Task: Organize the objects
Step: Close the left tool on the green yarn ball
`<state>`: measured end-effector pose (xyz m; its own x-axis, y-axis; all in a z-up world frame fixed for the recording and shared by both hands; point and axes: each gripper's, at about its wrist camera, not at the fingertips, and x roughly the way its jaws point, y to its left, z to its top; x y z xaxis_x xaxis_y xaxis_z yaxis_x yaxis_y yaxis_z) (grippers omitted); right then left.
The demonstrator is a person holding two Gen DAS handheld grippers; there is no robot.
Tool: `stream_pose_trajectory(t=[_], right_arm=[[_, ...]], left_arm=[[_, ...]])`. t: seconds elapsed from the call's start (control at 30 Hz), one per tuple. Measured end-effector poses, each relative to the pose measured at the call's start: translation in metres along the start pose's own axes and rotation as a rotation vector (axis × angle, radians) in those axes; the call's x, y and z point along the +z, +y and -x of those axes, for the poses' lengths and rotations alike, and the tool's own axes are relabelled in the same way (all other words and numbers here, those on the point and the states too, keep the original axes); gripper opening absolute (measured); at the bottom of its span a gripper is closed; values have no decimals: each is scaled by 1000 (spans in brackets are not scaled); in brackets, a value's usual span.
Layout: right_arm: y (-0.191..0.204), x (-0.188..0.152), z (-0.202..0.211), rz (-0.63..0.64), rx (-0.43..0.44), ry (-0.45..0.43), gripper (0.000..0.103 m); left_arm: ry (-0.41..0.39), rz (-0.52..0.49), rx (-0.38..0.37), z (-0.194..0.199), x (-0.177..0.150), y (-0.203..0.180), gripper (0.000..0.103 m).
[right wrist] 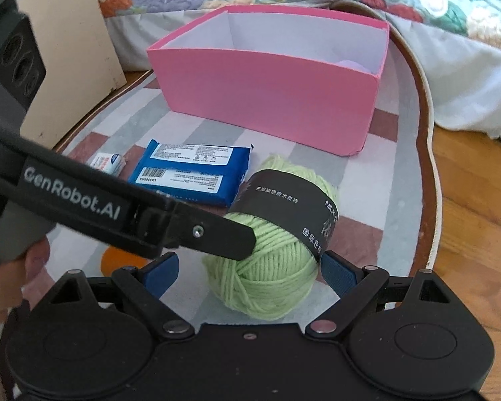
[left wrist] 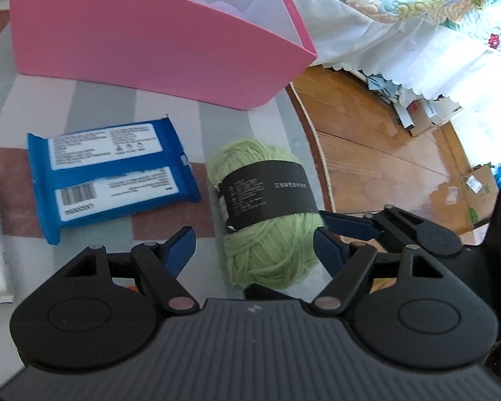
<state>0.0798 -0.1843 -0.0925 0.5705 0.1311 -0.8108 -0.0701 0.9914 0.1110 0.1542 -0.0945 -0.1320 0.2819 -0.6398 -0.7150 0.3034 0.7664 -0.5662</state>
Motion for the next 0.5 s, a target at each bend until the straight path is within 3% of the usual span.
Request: stream_pose_trajectory(t=[0.27, 0.4, 0.5], right_arm=[[-11, -3, -6, -69, 24, 23, 93], [-16, -5, -8, -96, 34, 31, 87], [-18, -7, -9, -95, 14, 41, 74]], left_arm=[[16, 74, -73, -13, -2, 8, 59], [21, 96, -87, -16, -3, 11, 54], [34, 117, -104, -16, -4, 12, 51]])
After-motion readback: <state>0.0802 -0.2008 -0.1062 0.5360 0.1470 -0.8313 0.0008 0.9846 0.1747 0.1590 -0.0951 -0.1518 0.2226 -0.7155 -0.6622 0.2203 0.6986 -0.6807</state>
